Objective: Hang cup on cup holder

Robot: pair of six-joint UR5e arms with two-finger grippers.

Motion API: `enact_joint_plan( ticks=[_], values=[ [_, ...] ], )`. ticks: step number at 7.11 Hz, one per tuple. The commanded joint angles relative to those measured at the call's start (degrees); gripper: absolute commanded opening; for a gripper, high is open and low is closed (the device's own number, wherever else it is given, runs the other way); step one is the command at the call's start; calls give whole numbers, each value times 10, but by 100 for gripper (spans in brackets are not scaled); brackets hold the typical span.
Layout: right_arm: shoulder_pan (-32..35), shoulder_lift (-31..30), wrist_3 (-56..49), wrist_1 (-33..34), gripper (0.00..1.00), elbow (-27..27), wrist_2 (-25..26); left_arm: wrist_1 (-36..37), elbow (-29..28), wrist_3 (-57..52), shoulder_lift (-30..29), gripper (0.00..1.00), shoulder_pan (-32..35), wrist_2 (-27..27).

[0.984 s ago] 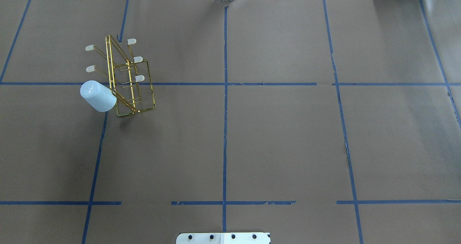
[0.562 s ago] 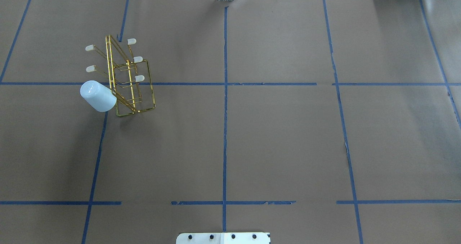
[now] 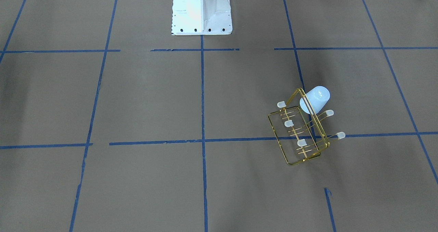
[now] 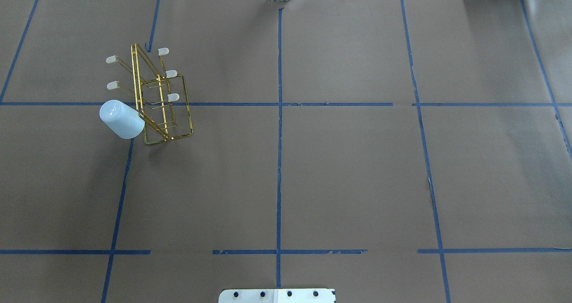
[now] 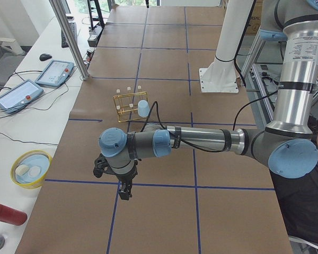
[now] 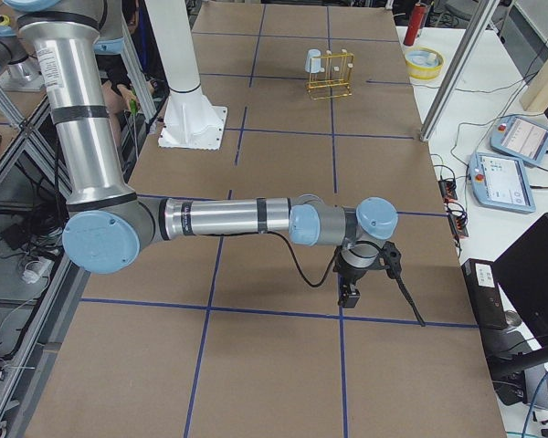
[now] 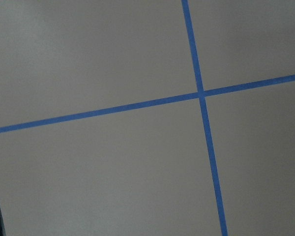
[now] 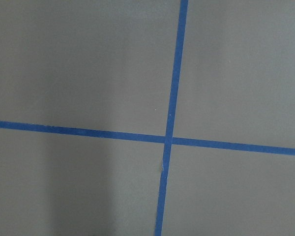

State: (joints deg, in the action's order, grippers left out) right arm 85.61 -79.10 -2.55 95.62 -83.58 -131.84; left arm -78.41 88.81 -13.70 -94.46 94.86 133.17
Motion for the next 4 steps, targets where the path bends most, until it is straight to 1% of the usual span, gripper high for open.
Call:
enact_joint_plan(
  ticks=[1, 3, 4],
  values=[
    [0, 0, 0, 0, 100, 0, 0, -23, 2, 54, 3, 100, 1, 36],
    [0, 0, 0, 0, 100, 0, 0, -95, -3, 54, 2, 100, -4, 34],
    [0, 0, 0, 0, 100, 0, 0, -97, -3, 54, 2, 100, -4, 34]
  ],
)
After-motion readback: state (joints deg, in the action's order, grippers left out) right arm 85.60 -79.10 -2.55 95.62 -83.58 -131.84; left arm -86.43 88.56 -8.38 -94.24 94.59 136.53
